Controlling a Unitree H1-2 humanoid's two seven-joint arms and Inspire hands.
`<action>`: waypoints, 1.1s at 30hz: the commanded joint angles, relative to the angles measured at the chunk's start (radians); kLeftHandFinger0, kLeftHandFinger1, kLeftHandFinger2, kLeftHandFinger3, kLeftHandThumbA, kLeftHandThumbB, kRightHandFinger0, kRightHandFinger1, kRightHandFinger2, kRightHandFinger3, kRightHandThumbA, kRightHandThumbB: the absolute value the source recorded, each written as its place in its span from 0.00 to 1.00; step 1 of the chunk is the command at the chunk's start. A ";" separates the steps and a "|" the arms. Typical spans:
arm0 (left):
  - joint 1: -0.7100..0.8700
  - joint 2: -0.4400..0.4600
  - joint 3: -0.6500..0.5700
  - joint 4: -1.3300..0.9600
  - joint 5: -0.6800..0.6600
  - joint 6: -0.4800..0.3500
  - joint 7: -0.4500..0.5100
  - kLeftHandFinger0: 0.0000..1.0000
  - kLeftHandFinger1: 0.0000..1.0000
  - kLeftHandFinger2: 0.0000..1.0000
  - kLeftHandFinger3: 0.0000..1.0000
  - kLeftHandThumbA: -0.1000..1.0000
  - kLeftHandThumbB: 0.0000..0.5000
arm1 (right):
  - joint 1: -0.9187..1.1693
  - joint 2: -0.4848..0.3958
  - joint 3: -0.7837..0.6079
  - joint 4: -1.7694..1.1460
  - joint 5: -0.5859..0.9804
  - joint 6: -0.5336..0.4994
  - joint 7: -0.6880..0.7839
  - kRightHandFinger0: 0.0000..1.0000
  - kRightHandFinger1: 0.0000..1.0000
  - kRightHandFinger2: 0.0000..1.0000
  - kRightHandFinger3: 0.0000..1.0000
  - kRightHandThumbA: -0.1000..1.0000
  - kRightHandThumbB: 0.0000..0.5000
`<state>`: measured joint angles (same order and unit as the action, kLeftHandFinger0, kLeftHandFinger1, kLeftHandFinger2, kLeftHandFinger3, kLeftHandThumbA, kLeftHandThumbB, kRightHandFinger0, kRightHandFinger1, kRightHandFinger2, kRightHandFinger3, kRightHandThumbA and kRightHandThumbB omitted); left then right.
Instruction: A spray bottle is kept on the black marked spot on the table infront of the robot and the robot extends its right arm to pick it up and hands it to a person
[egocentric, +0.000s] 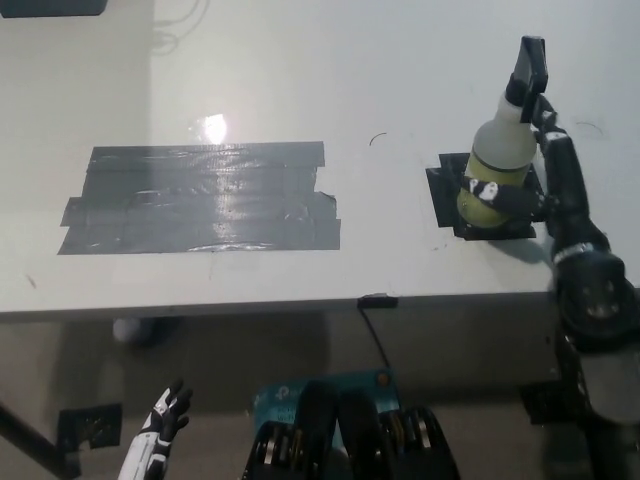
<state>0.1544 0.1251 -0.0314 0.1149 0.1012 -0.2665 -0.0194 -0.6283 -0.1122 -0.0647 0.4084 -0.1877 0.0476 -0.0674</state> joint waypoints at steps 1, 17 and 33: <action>0.000 0.013 -0.004 -0.022 0.010 -0.035 -0.006 1.00 1.00 1.00 1.00 1.00 0.69 | -0.097 -0.012 0.006 0.072 -0.010 -0.019 -0.044 1.00 1.00 1.00 1.00 1.00 0.74; -0.015 0.020 -0.007 -0.030 0.005 -0.029 -0.012 1.00 1.00 1.00 1.00 1.00 0.68 | -0.181 0.012 -0.020 0.305 0.070 -0.072 -0.050 1.00 1.00 1.00 1.00 1.00 0.76; -0.031 0.025 -0.008 -0.036 0.010 -0.022 -0.009 1.00 1.00 1.00 1.00 1.00 0.69 | -0.198 0.091 -0.091 0.388 0.085 -0.241 -0.252 0.00 0.23 0.52 0.41 0.04 0.44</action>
<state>0.1344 0.1352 -0.0402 0.1115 0.1049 -0.2661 -0.0198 -0.7583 -0.0392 -0.1531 0.8112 -0.0762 -0.0793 -0.1913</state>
